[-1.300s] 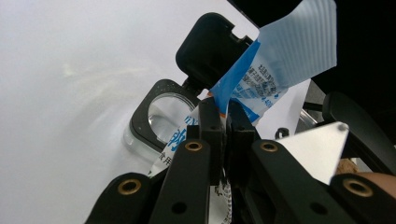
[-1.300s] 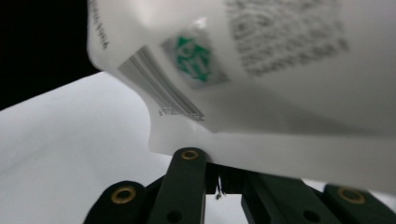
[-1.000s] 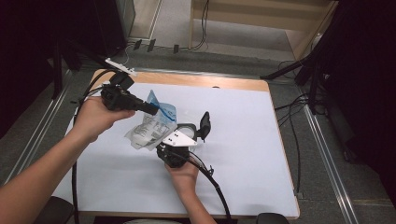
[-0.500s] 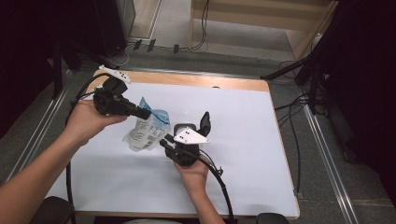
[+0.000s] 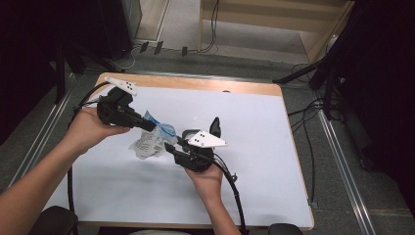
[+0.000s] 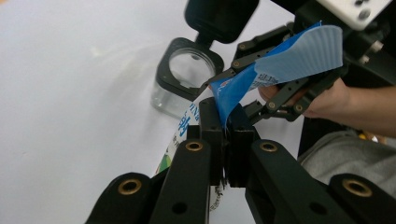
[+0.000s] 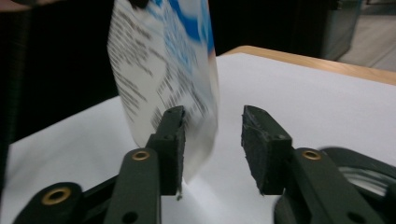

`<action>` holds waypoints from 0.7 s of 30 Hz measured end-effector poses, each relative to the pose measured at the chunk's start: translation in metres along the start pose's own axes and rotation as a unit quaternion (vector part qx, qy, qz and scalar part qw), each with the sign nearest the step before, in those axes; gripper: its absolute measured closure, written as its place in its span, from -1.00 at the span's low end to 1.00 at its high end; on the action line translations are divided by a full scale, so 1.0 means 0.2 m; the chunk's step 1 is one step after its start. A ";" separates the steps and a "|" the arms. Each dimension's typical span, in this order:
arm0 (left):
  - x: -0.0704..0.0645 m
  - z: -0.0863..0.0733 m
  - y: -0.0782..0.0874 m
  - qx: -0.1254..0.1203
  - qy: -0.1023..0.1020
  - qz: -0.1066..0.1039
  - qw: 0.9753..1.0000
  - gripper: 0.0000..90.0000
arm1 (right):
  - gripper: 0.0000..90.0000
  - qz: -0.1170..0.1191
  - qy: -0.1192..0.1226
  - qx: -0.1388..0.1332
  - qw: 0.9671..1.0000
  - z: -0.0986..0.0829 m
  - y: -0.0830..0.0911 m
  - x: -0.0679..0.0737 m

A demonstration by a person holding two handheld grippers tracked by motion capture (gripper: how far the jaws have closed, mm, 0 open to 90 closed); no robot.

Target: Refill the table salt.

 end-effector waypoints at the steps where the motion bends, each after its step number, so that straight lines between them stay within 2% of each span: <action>1: 0.00 0.00 -0.01 0.002 -0.002 -0.003 1.000 1.00 | 0.69 0.009 0.004 0.001 1.000 0.01 0.00 0.01; 3: 0.01 -0.01 0.00 -0.001 -0.003 -0.008 1.000 0.99 | 1.00 0.013 0.019 0.021 1.000 0.02 -0.01 0.03; 5: 0.02 -0.02 0.01 -0.010 -0.010 -0.013 1.000 0.96 | 1.00 0.021 0.014 0.023 0.999 0.04 -0.01 0.04; 6: 0.03 -0.03 0.01 -0.016 -0.020 -0.016 1.000 0.94 | 1.00 0.023 0.012 0.025 0.999 0.04 -0.01 0.04; 8: 0.04 -0.04 0.02 -0.029 -0.035 -0.017 0.999 0.74 | 1.00 0.024 0.009 0.029 0.999 0.06 0.00 0.04; 9: 0.06 -0.06 0.03 -0.029 -0.038 -0.018 0.999 0.55 | 1.00 0.021 0.005 0.027 0.999 0.07 0.00 0.04; 12: 0.09 -0.10 0.01 -0.028 -0.046 -0.013 0.998 0.40 | 1.00 0.023 -0.005 0.022 0.999 0.09 0.02 0.02; 14: 0.11 -0.13 -0.01 -0.016 -0.047 -0.017 0.999 0.29 | 1.00 0.025 0.002 0.022 0.999 0.10 0.02 0.03; 16: 0.14 -0.14 -0.03 -0.018 -0.051 -0.011 0.998 0.23 | 1.00 0.027 0.012 0.027 0.999 0.10 0.02 0.03; 19: 0.14 -0.13 -0.04 -0.033 -0.066 -0.028 0.997 0.07 | 1.00 0.047 0.009 0.026 0.999 0.11 0.03 0.04; 21: 0.14 -0.12 -0.05 -0.042 -0.092 -0.046 0.994 -0.03 | 1.00 0.059 0.020 0.028 0.998 0.12 0.03 0.06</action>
Point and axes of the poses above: each handheld gripper's, and its own axes: y roughly backward along the jaws, z roughly out of its top, x roughly to its left, the point moved 6 cm from there along -y, roughly forward along the jaws, and after that the axes turned 3 degrees about -z, right-handed, at the moved point
